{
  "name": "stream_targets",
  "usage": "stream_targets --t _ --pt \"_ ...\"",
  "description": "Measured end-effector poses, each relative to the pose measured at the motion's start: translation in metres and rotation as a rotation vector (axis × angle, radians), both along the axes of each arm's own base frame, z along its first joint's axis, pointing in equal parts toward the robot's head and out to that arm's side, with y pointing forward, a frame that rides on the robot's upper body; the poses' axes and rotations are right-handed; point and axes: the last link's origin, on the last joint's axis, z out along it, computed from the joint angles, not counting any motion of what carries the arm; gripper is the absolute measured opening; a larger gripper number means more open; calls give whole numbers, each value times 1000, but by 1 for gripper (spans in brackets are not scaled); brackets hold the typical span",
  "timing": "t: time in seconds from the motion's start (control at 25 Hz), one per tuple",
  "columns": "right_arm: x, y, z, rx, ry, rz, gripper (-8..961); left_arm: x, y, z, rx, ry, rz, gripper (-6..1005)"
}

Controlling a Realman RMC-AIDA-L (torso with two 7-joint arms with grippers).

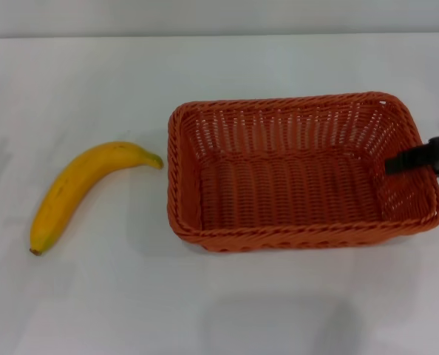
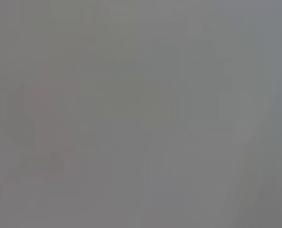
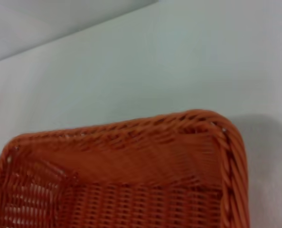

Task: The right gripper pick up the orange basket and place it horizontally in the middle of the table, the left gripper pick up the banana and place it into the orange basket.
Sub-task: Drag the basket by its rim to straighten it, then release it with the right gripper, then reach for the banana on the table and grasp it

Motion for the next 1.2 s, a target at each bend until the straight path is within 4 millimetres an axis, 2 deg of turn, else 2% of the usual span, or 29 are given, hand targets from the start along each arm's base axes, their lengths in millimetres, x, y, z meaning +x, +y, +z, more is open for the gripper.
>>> stream_targets --t 0.24,0.44,0.6,0.64,0.8,0.96,1.2 --pt "0 -1 21 55 64 57 571 2 -11 11 1 28 -59 820" --pt "3 -5 44 143 95 211 738 -2 -22 37 -66 -40 -110 818" --pt "13 -12 61 280 117 348 737 0 -22 60 -178 -62 -158 816" --pt "16 -13 64 319 112 389 737 2 -19 71 -236 -55 -168 815" --pt "28 -20 67 452 100 524 736 8 -5 93 -414 -71 -151 779" --pt "40 -25 66 548 126 563 735 20 16 106 -617 -49 -95 731" --pt "43 -29 68 601 129 589 734 39 45 117 -920 89 98 687"
